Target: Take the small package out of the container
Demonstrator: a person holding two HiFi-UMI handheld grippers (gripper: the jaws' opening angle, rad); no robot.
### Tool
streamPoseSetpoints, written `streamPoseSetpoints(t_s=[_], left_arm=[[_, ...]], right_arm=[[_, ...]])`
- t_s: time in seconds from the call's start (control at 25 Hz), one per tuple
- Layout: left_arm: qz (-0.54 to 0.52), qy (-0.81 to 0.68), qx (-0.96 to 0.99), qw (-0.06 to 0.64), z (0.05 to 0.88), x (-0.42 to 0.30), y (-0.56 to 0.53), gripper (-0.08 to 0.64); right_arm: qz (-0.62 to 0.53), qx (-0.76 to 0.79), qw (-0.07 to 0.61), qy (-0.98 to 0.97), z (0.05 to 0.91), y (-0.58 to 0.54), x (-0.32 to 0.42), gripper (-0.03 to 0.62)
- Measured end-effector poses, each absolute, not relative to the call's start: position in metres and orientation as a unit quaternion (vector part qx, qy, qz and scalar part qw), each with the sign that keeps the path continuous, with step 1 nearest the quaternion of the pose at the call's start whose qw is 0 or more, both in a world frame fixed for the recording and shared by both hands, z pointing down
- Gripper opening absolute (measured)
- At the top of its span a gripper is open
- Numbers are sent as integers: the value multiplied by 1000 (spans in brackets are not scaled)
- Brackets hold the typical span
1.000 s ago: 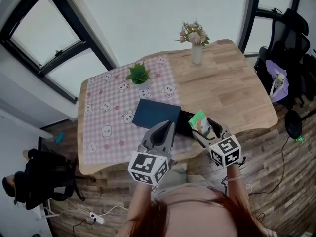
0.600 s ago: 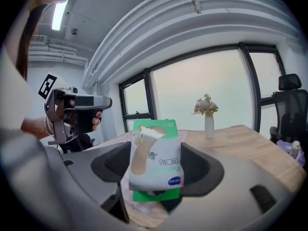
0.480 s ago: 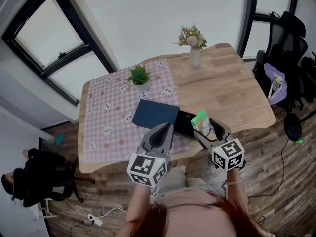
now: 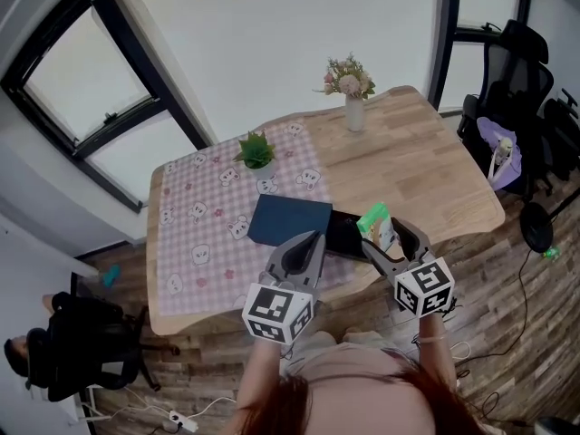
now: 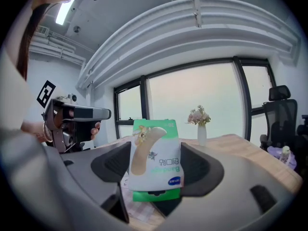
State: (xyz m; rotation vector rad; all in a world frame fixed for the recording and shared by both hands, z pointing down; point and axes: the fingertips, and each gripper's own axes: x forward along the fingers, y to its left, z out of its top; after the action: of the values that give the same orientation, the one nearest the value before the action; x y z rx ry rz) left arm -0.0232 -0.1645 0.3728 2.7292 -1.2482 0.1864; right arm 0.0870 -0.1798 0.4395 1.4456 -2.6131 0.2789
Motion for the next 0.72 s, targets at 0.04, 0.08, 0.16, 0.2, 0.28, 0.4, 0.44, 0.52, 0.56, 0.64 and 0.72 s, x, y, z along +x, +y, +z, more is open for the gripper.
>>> streamPoseSetpoints(t_s=[0.04,0.08,0.16,0.2,0.28,0.4,0.44,0.52,0.56,0.64,0.72], left_arm=[[62,-411,907,68,373,-26,-166,12],[62,-408,908,69,373,-30,-168,12],[61,-401,911,70,371,-39,-169,12],[60,-399,913,69,369,-44,-170,12],[59,-398,913,64,366,-55,-173,12],[58,-404,911,62,362,-74,-177,12],[56,-406,910,62,361,-79,-178,12],[51,-413,907,61,358,-89,-178,12],[50,-416,906,60,358,-94,-178,12],[48,-421,904,60,357,-102,-176,12],[48,-424,902,63,358,-108,-173,12]], right_arm=[[96,486,67,-866,438,-181,85,319],[99,491,63,-863,437,-181,82,319],[105,501,59,-857,435,-179,76,319],[106,507,56,-853,432,-177,74,319],[106,519,48,-847,426,-176,70,319],[105,528,41,-842,417,-172,62,319],[104,530,38,-841,413,-170,60,319],[100,532,35,-840,407,-167,56,319],[98,533,33,-840,404,-166,54,319],[95,536,28,-838,399,-165,51,319],[94,538,23,-838,394,-164,48,319]])
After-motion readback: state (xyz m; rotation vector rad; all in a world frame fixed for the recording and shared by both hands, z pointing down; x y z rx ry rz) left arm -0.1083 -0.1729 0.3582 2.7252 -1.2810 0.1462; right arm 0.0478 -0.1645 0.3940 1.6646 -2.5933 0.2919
